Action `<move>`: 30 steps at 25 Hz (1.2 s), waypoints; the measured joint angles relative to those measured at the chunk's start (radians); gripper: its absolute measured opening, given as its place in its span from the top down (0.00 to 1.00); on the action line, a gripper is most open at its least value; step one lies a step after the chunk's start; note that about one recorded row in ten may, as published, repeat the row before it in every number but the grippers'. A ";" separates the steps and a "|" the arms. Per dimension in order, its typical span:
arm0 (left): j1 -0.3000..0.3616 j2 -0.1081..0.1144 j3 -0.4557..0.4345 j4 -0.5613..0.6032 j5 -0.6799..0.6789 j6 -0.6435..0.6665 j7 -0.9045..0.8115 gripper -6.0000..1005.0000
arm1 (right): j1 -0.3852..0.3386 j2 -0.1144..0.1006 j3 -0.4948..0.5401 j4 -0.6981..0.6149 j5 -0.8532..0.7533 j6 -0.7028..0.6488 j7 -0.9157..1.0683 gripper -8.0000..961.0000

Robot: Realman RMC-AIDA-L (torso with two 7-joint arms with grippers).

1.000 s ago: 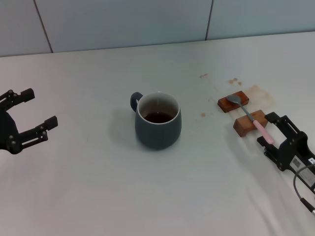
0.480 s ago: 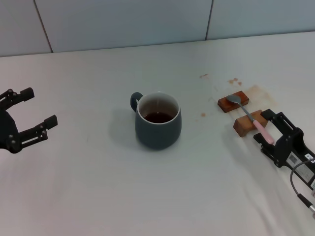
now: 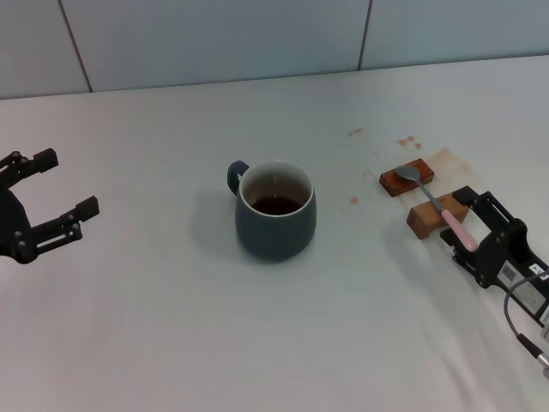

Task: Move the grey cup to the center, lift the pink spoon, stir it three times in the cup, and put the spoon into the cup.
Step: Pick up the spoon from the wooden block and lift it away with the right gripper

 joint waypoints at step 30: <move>0.010 0.000 0.000 0.000 -0.036 0.029 0.001 0.15 | 0.008 0.002 0.084 -0.062 0.013 -0.098 -0.298 0.85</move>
